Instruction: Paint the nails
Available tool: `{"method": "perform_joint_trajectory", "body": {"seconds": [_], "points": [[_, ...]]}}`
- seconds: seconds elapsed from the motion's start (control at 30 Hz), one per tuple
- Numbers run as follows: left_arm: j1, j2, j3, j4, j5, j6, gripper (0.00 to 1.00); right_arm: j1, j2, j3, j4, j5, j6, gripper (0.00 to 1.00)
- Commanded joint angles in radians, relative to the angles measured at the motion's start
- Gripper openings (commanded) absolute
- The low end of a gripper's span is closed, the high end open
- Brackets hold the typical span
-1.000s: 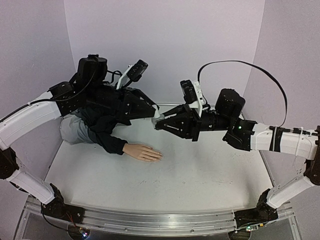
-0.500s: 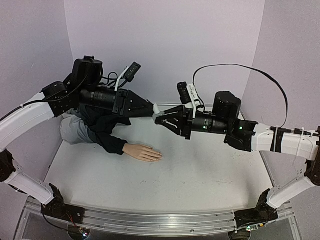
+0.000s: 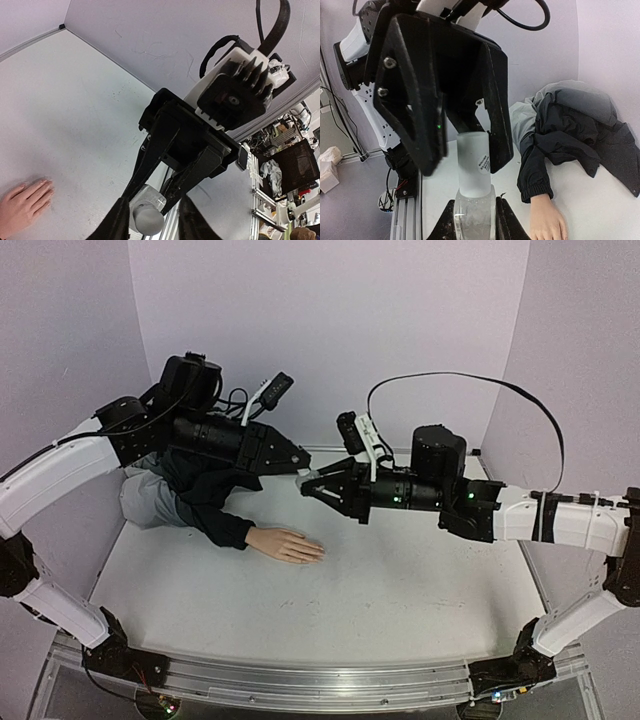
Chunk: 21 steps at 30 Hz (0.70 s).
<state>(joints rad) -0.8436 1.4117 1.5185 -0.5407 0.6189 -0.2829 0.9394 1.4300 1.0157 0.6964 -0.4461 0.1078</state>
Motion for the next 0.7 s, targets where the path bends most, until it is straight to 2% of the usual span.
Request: {"method": "perform_joint_trajectory", "body": {"seconds": [0.0, 0.2, 0.23, 0.27, 0.37, 0.4, 0.53, 0.67], "points": [[-0.005, 0.005, 0.058, -0.019, -0.025, 0.030, 0.28, 0.008, 0.005, 0.064, 0.036, 0.025, -0.027, 0.00], [-0.008, 0.015, 0.058, -0.069, -0.094, 0.056, 0.01, 0.008, 0.003, 0.043, 0.029, 0.122, -0.032, 0.00], [-0.008, 0.014, 0.053, -0.077, -0.119, 0.057, 0.00, 0.009, 0.003, 0.035, 0.028, 0.156, -0.033, 0.05], [-0.009, 0.010, 0.043, -0.086, -0.158, 0.057, 0.00, 0.008, 0.003, 0.023, 0.024, 0.200, -0.030, 0.16], [-0.009, -0.004, -0.015, -0.128, -0.317, 0.056, 0.00, 0.007, 0.008, -0.015, -0.008, 0.345, -0.018, 0.71], [-0.008, -0.010, -0.043, -0.135, -0.366, 0.050, 0.00, 0.005, 0.010, -0.027, -0.022, 0.375, -0.015, 0.80], [0.005, -0.036, -0.184, -0.140, -0.565, -0.025, 0.00, -0.003, -0.022, -0.103, -0.031, 0.483, 0.014, 0.95], [0.083, -0.081, -0.366, -0.127, -0.701, -0.147, 0.00, -0.034, -0.089, -0.184, -0.038, 0.608, 0.047, 0.98]]}}
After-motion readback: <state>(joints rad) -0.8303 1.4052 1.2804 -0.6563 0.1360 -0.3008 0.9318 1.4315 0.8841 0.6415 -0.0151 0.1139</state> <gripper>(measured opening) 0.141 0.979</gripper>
